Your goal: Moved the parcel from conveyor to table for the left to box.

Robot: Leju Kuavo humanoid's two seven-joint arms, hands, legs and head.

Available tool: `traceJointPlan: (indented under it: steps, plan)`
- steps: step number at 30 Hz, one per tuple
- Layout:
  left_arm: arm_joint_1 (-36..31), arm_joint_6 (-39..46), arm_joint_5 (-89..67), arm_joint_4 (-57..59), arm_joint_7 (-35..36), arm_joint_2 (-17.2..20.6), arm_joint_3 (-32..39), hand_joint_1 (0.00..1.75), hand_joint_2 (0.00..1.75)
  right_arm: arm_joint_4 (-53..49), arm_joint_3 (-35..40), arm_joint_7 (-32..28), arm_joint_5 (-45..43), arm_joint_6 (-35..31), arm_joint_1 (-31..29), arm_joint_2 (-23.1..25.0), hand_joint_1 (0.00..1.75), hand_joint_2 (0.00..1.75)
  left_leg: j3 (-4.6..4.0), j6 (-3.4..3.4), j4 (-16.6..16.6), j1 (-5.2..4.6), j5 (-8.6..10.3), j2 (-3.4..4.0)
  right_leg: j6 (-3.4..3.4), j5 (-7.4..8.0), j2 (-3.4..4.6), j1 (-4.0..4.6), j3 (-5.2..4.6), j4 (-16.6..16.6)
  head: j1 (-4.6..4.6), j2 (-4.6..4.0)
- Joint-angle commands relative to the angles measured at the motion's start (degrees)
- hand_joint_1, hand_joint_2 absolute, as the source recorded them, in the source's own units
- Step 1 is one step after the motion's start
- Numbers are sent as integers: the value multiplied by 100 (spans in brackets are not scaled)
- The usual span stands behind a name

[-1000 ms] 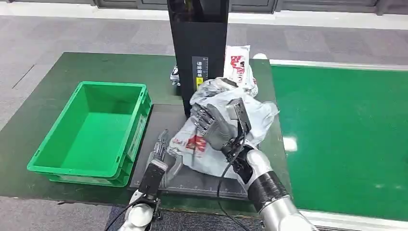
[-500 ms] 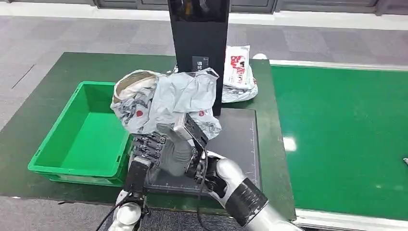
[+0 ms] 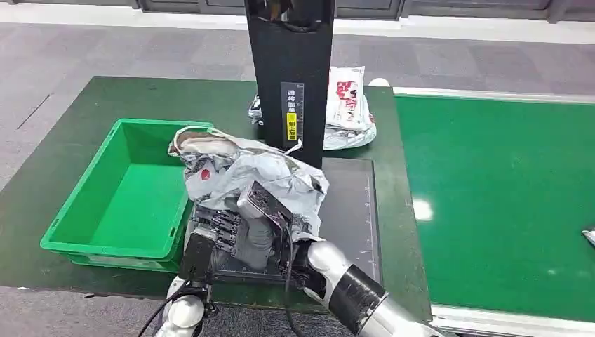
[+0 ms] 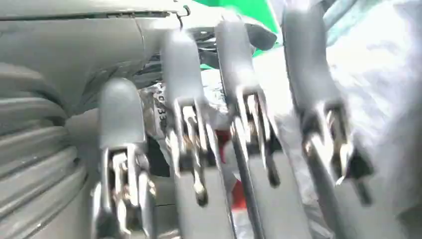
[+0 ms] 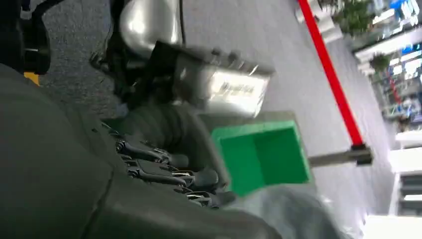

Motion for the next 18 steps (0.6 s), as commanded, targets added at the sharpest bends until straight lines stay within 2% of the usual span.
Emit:
traceJointPlan:
  steps: [1,4,12,16,18]
  plan:
    - [-26,123,-124,235,114,-47,214,175,175,-126,-847,-289,86,-212,490,-616,0,0,11,6,-15,4,8,-32,3,2,-18,3,23,-22,2,0]
    - [74,104,-153,148,104,-76,262,175,175,-315,-1405,-440,136,-276,719,-717,0,0,10,6,-13,0,6,-25,3,2,-10,-1,16,-17,2,0]
    - [73,86,-151,149,102,-73,283,175,175,-319,-1541,-438,153,-294,743,-679,0,0,1,5,-5,-2,3,-11,2,2,0,-2,2,-5,2,0]
    - [91,80,-204,100,101,-95,394,175,175,-457,-2296,-536,68,-680,888,-684,0,0,0,4,-5,0,4,-14,2,2,-3,-1,2,-7,2,0]
    - [159,57,-261,18,128,-102,444,175,175,-772,-2856,-532,42,-1035,1183,-695,0,0,1,7,-11,1,8,-24,4,4,-6,0,7,-15,2,0]
